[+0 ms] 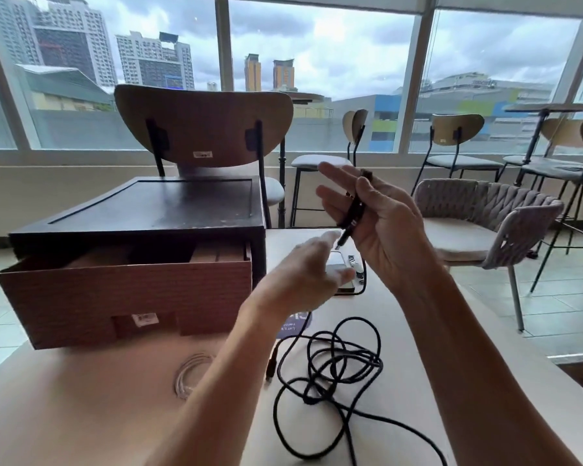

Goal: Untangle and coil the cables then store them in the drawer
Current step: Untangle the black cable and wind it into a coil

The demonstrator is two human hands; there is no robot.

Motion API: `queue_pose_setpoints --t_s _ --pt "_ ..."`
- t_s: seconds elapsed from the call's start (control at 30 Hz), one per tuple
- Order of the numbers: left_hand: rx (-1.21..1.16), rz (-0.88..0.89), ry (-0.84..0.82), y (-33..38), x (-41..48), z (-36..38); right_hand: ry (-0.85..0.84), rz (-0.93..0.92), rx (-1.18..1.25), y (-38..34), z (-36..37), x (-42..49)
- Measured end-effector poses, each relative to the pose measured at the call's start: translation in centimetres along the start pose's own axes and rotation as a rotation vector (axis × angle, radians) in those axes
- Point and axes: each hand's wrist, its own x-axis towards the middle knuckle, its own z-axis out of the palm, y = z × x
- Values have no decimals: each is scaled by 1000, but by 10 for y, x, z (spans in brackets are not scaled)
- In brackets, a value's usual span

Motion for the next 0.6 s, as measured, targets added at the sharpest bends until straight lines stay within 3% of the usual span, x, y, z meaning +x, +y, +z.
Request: queue_pose_setpoints --t_s 0.13,0.2,0.43,0.6 --pt "-547 -35 39 -1 5 8 -7 10 48 -3 0 -2" --pt "-690 -67 52 -6 7 12 -18 17 71 -4 1 -3" --pt "-749 16 64 -14 8 18 -135 21 148 -10 10 -5" --pt "-702 48 -86 -4 3 16 -129 -41 199 -17 9 -4"
